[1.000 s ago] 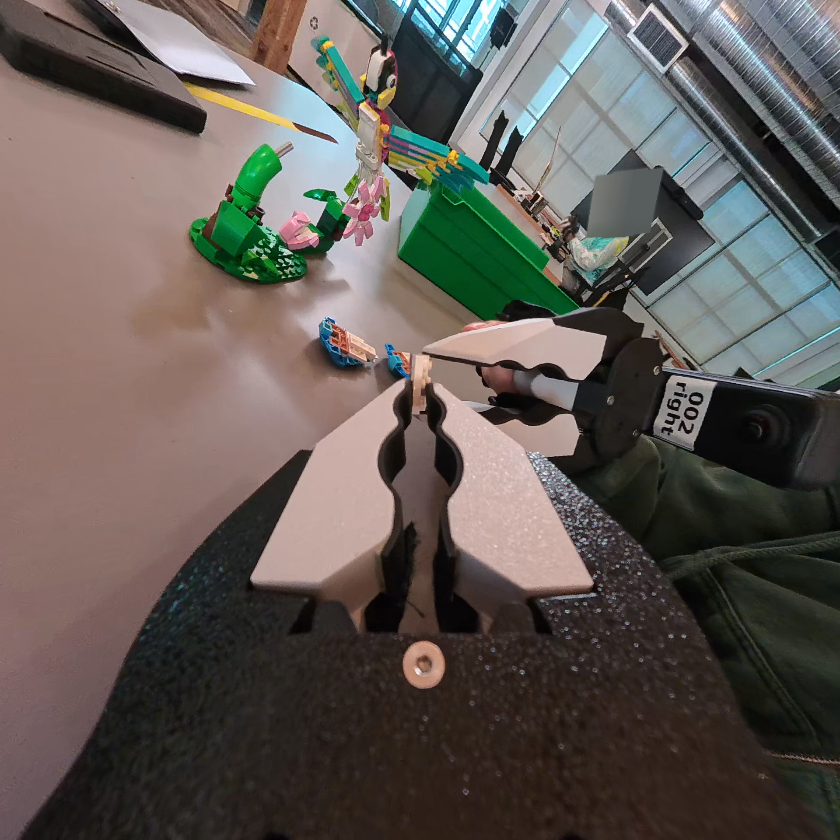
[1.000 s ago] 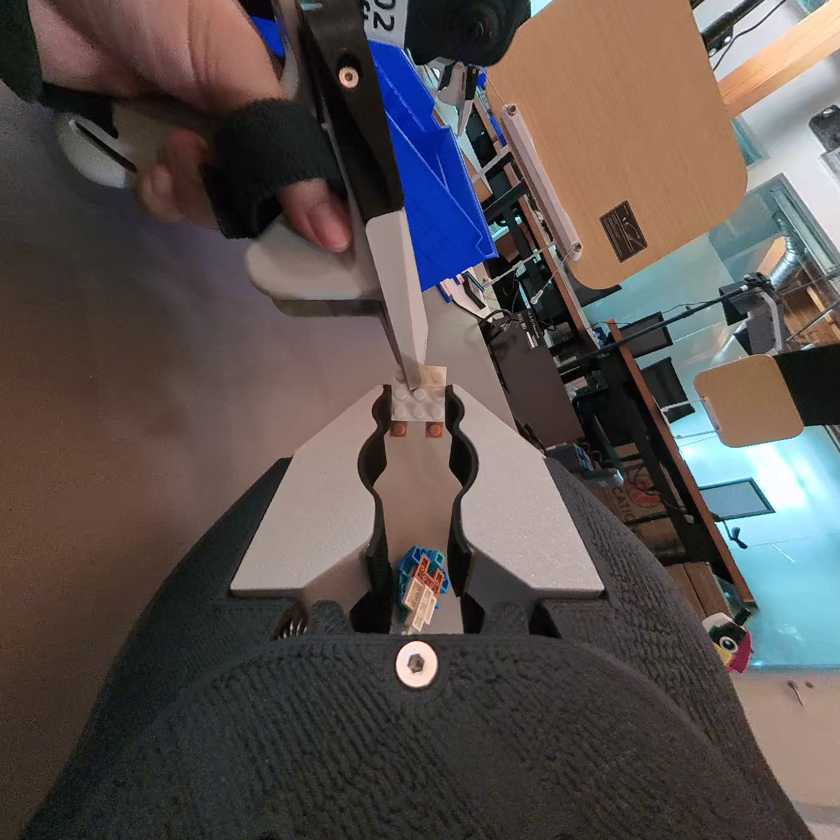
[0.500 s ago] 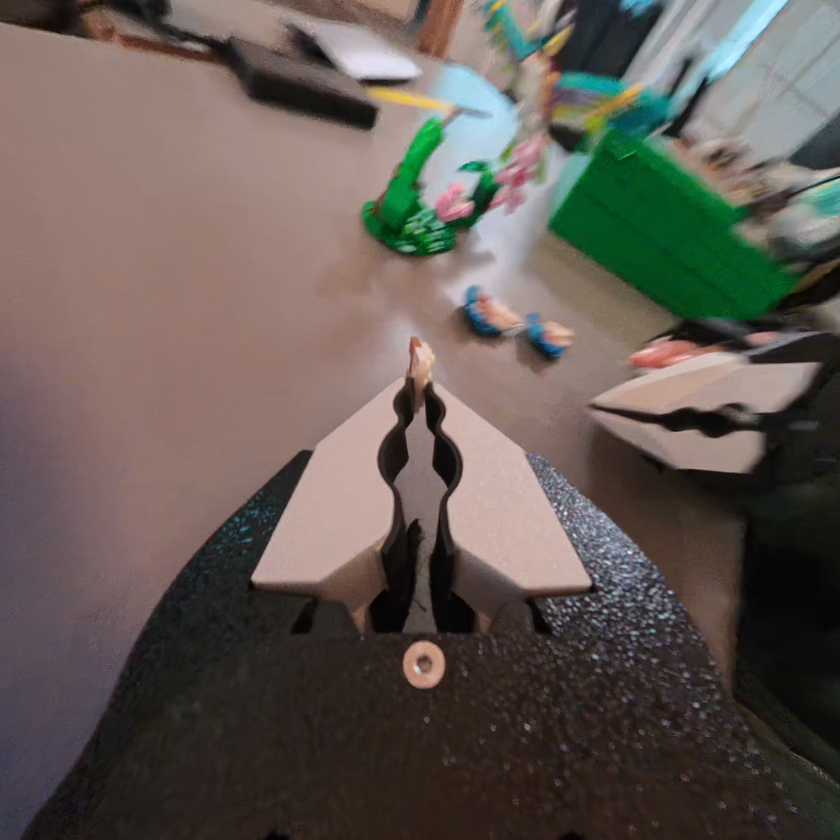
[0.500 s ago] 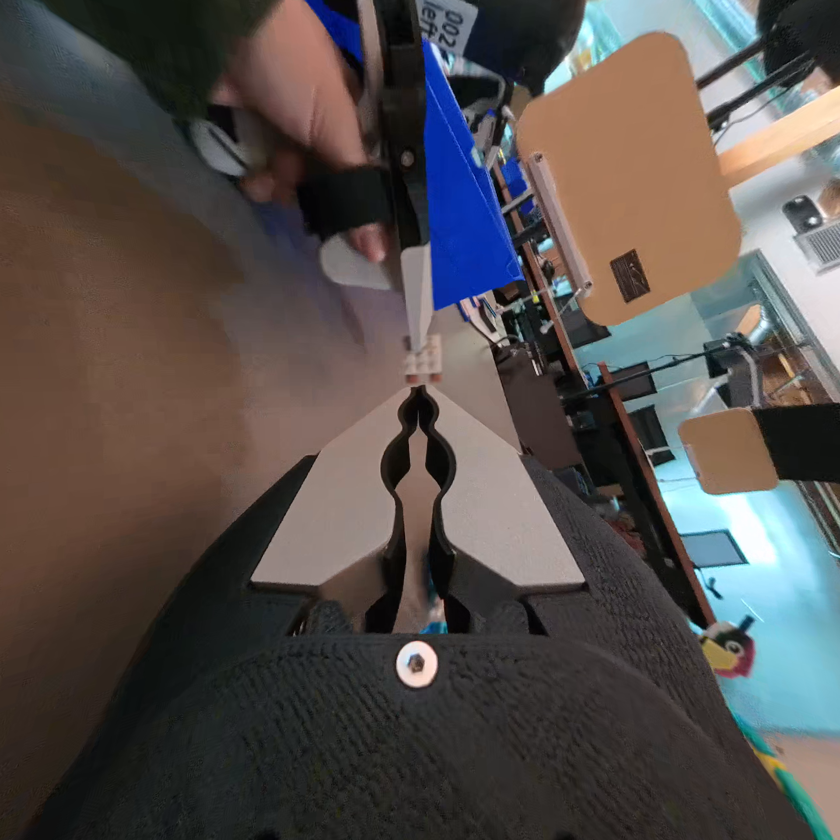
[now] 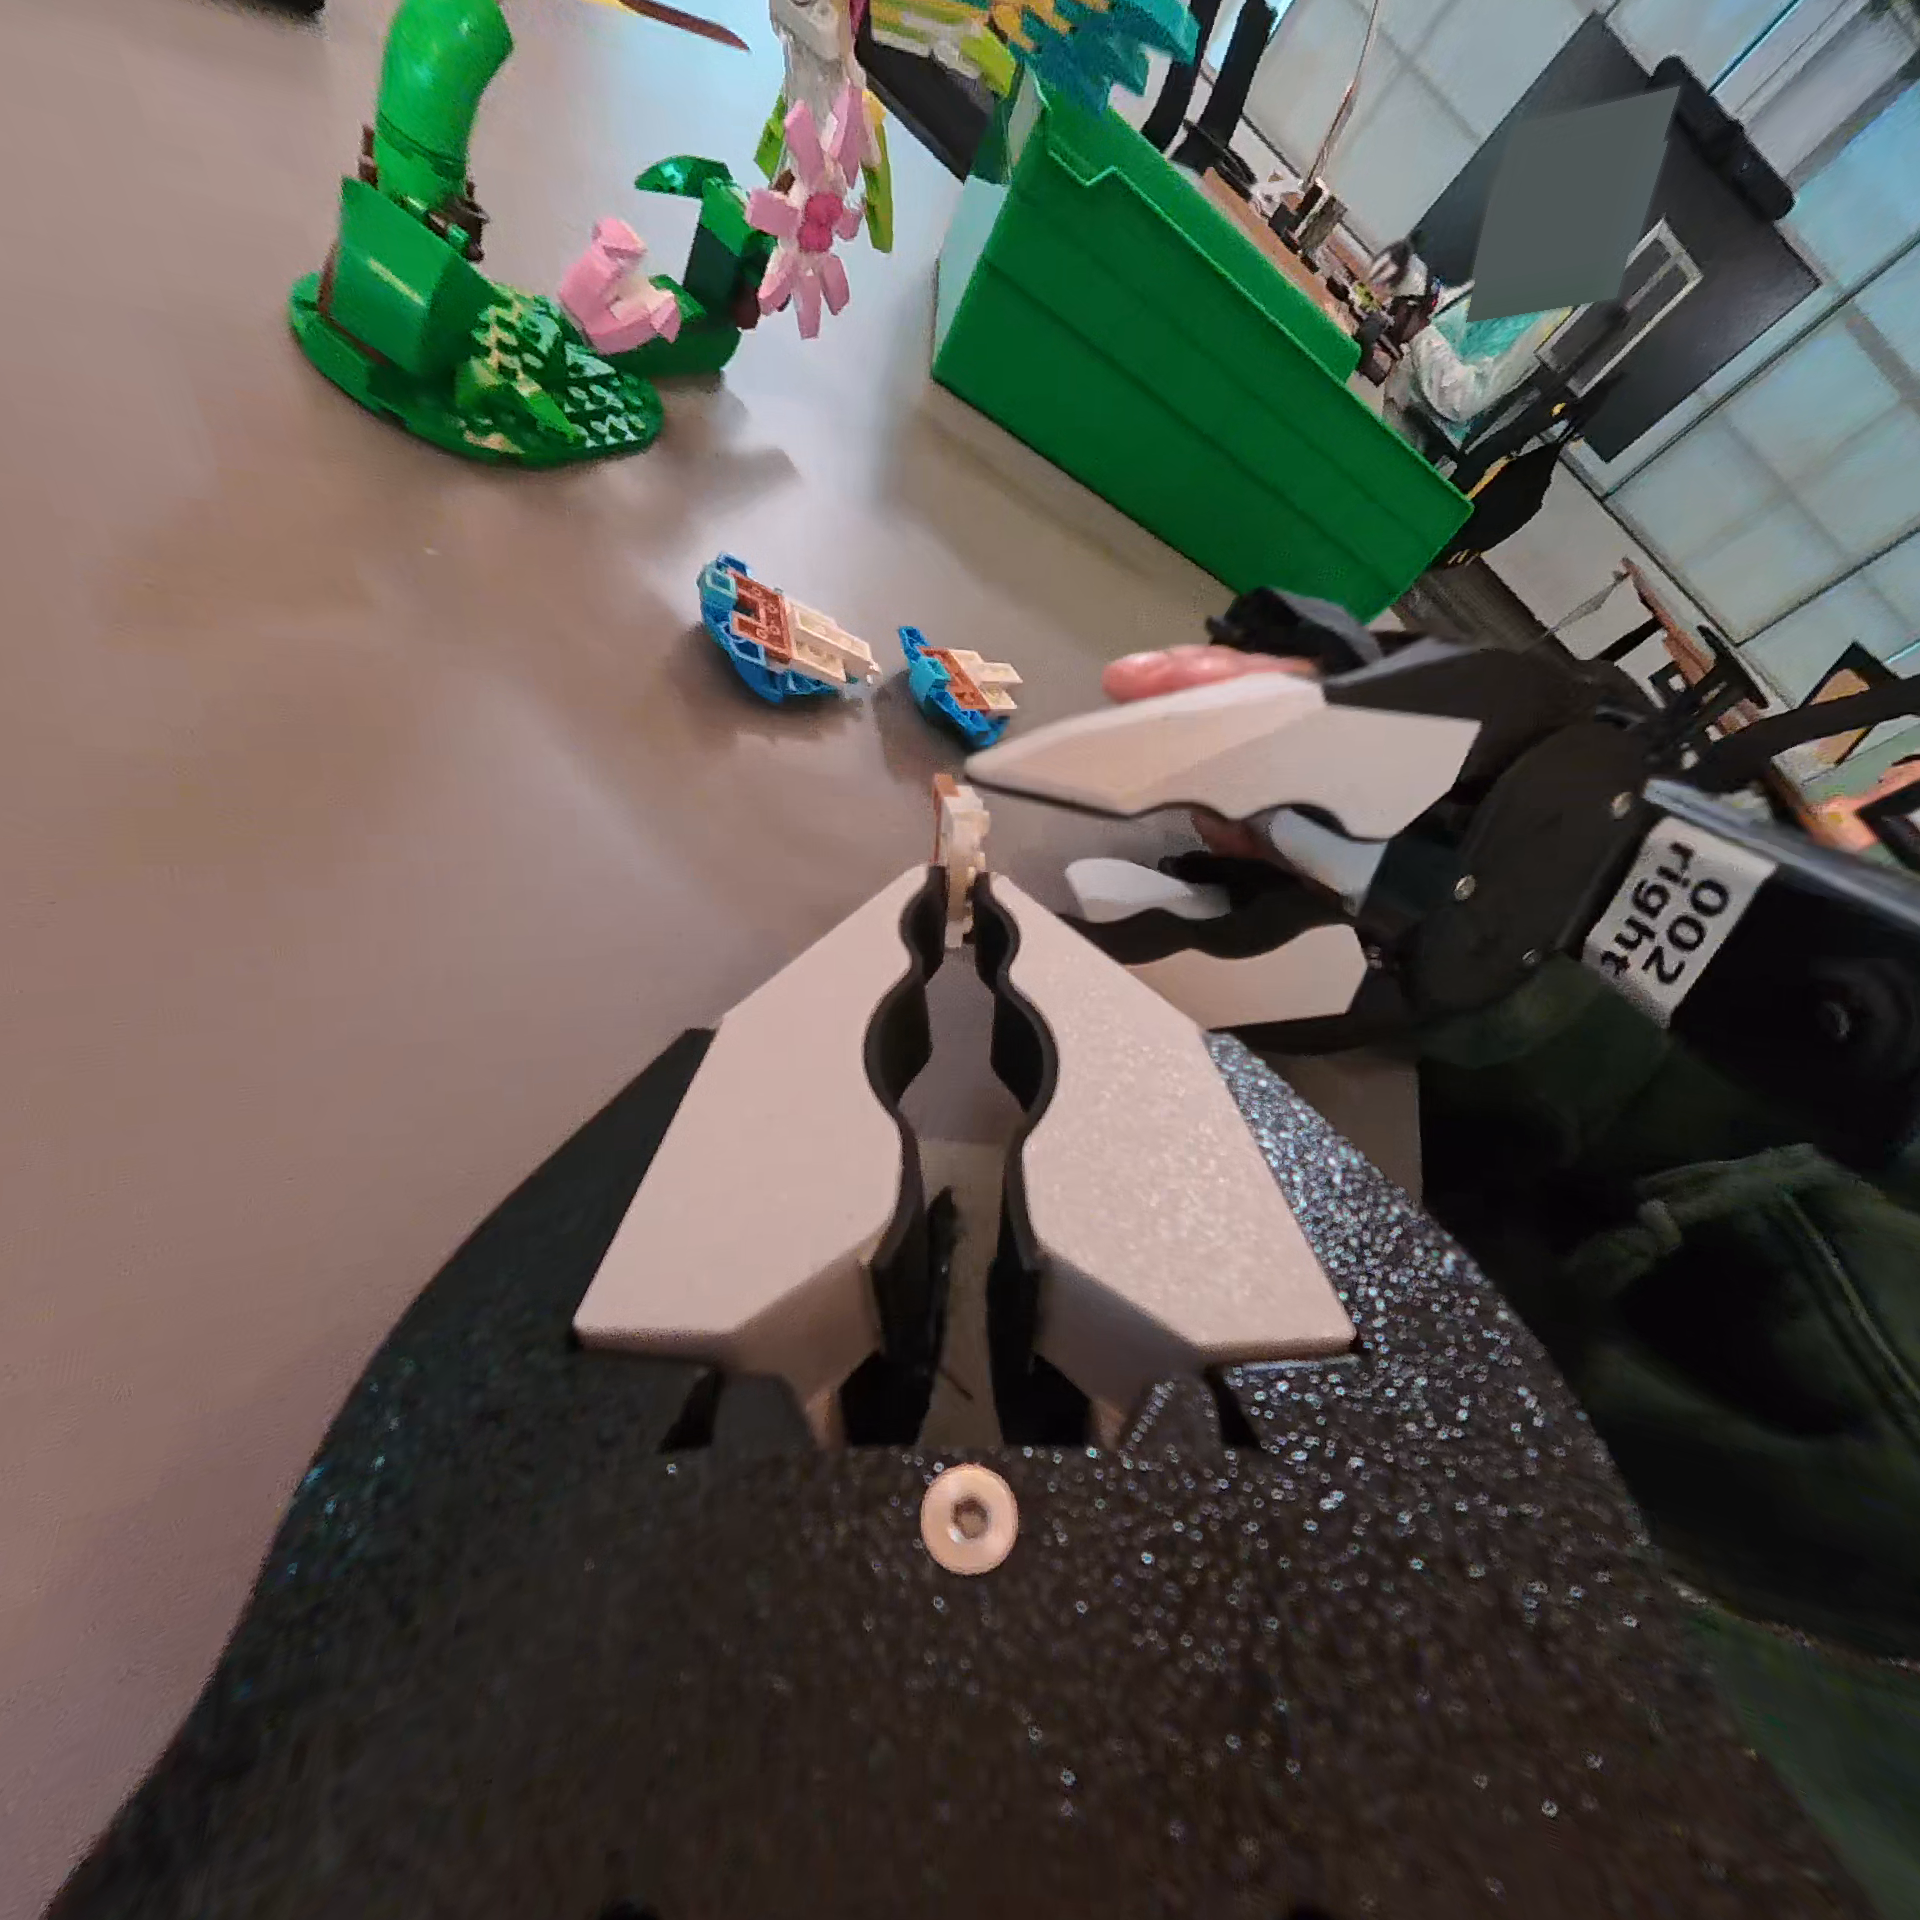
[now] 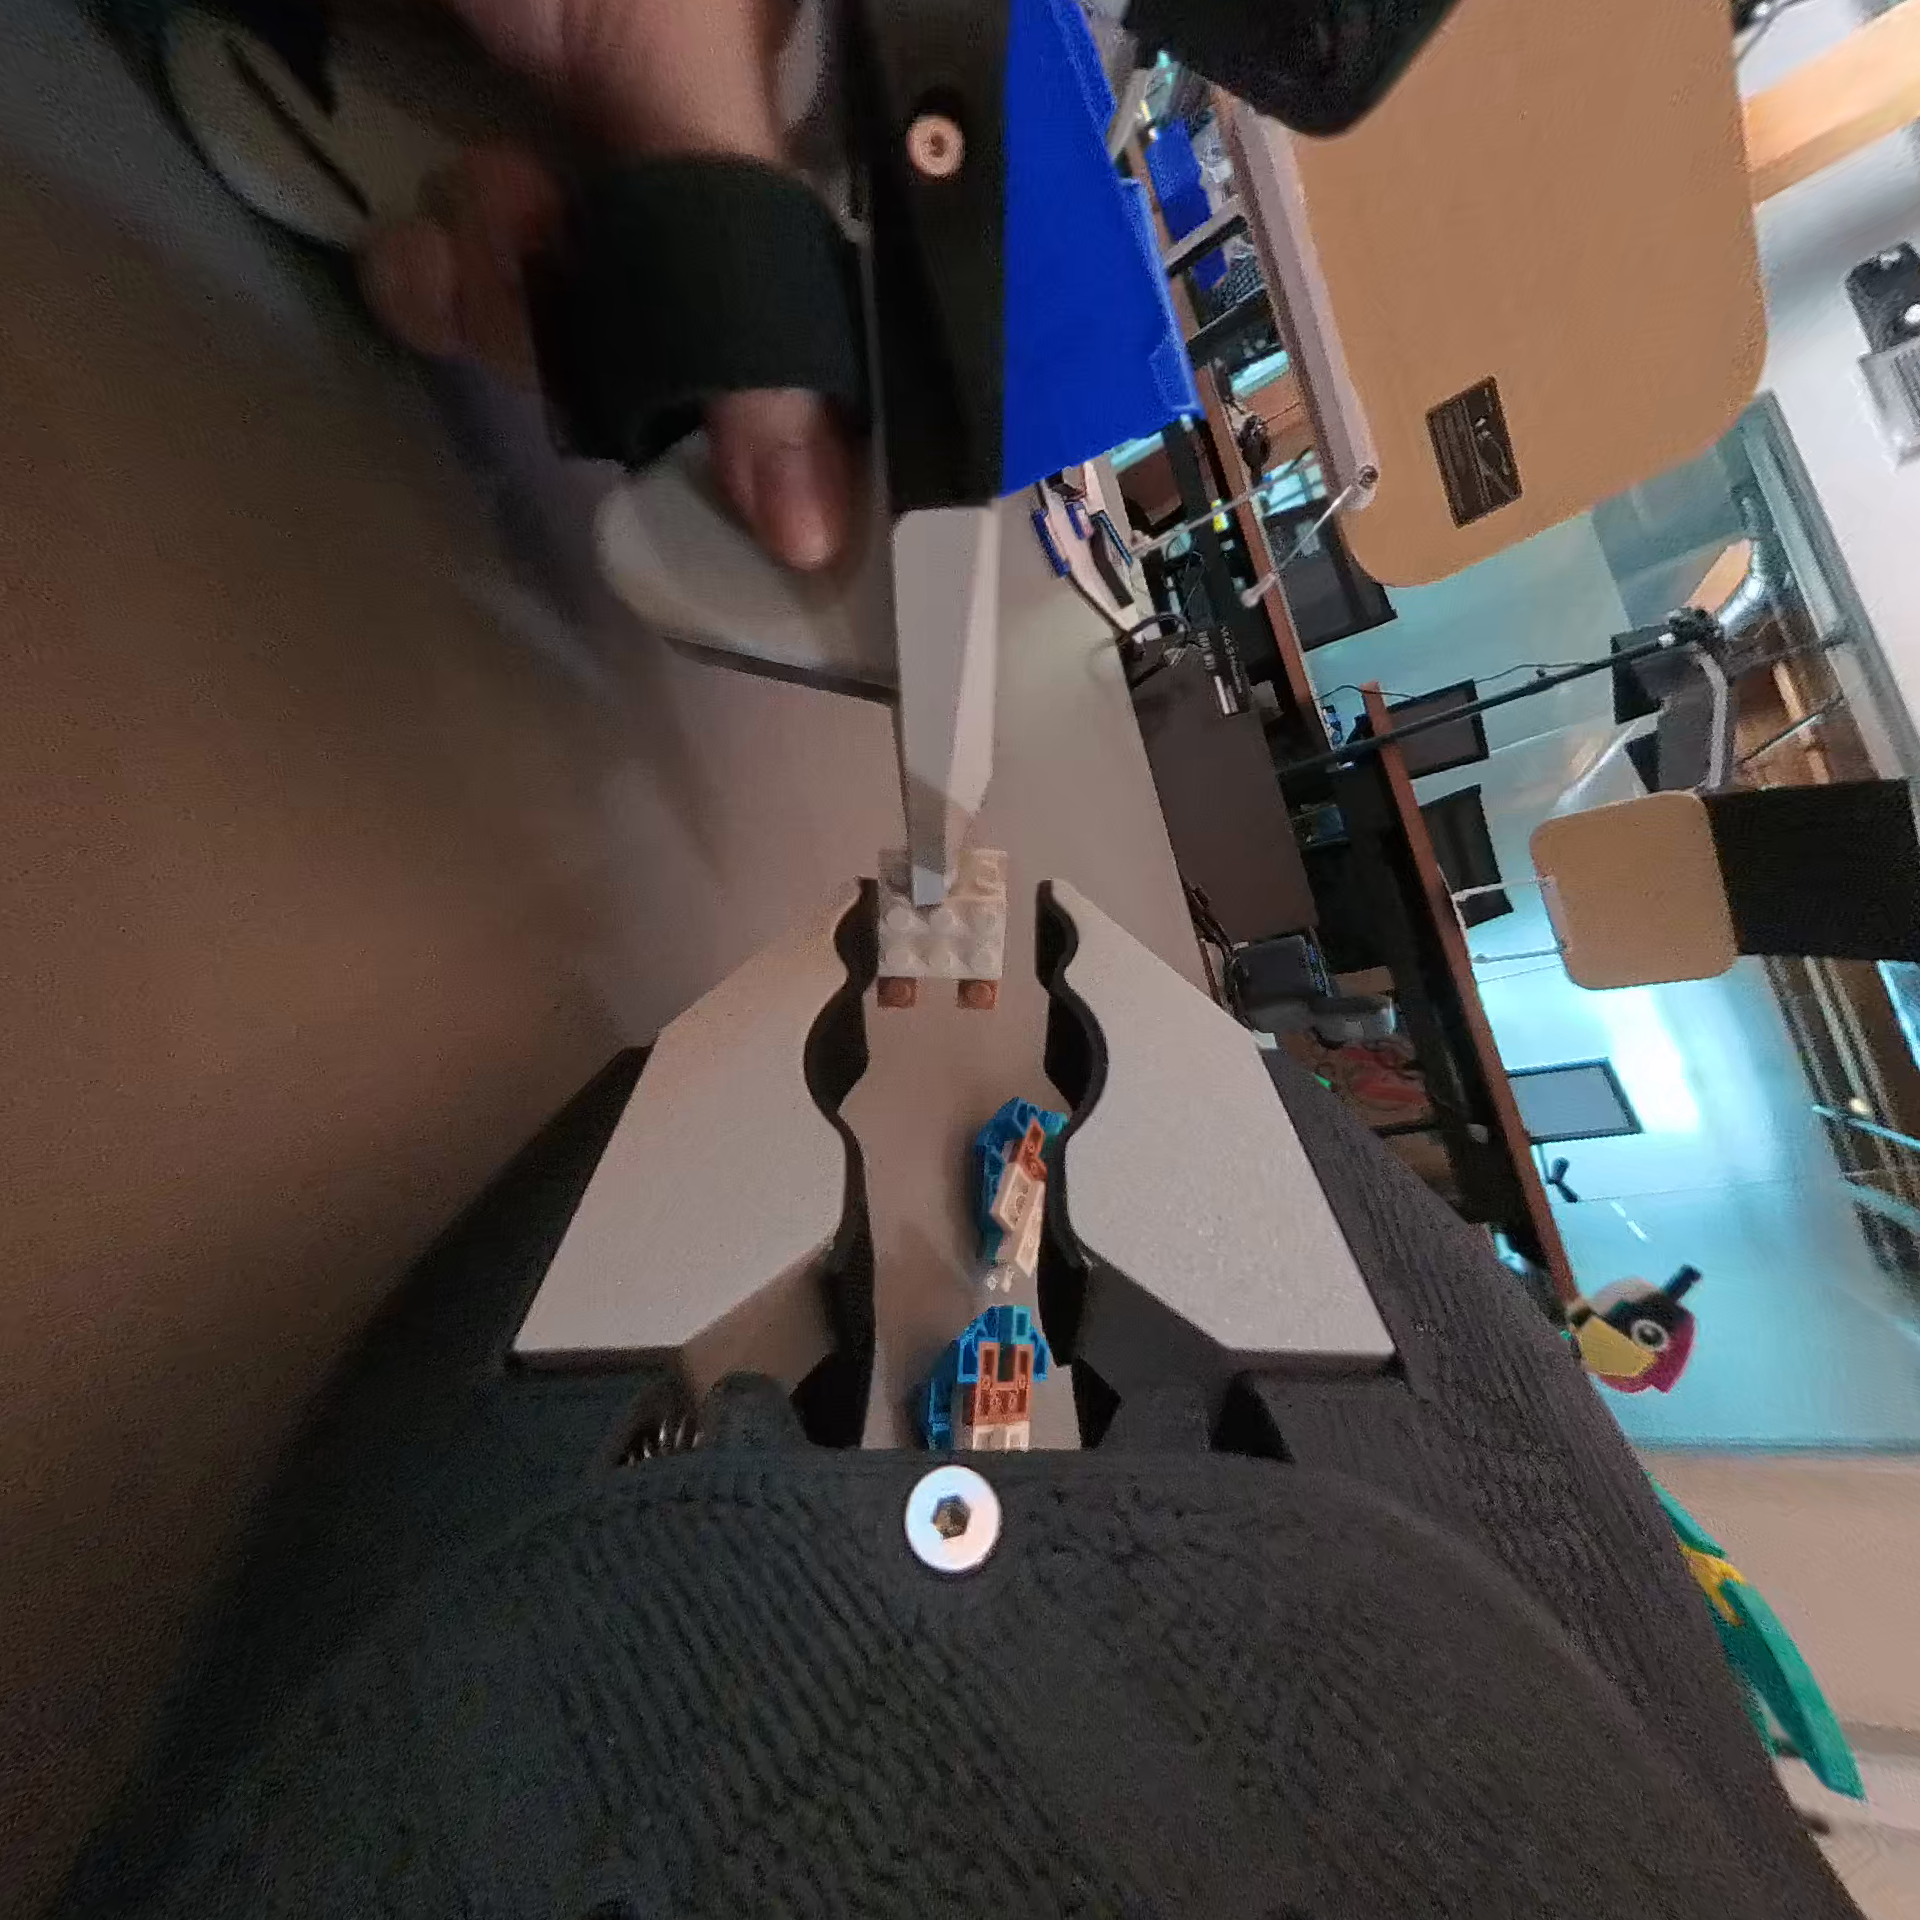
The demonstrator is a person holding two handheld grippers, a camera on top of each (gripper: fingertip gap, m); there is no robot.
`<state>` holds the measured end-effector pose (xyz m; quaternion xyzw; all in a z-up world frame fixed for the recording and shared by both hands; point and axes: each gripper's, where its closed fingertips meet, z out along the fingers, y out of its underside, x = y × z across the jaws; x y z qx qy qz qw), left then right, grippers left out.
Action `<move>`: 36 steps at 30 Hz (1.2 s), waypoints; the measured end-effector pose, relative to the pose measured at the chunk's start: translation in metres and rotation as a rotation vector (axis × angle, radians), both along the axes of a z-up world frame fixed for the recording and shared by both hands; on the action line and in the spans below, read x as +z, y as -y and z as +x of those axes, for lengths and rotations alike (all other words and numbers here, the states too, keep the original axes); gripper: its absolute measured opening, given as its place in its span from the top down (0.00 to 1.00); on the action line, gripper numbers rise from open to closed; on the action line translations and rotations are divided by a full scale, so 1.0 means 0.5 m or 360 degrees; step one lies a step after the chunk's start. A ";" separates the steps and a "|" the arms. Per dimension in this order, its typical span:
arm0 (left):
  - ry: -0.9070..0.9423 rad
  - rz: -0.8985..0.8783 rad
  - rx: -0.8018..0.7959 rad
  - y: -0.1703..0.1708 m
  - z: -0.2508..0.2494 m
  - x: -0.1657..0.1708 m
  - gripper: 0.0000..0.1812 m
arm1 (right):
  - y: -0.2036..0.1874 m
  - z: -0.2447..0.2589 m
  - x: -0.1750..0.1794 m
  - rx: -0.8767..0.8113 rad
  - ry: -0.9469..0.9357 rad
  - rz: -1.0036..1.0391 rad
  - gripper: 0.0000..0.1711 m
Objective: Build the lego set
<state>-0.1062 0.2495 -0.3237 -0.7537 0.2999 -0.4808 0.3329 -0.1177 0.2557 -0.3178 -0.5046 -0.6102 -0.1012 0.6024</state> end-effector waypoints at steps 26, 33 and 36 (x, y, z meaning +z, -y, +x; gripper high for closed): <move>0.0084 -0.0019 0.0001 0.011 0.010 0.012 1.00 | 0.001 0.016 -0.004 -0.0072 0.0165 0.0271 0.87; 0.0088 -0.0031 -0.0103 0.034 0.022 0.011 1.00 | 0.024 0.029 -0.001 0.0002 0.0232 0.0409 0.87; 0.0105 -0.0053 -0.0146 0.042 0.026 0.012 1.00 | 0.033 0.034 0.001 0.0033 0.0251 0.0460 0.87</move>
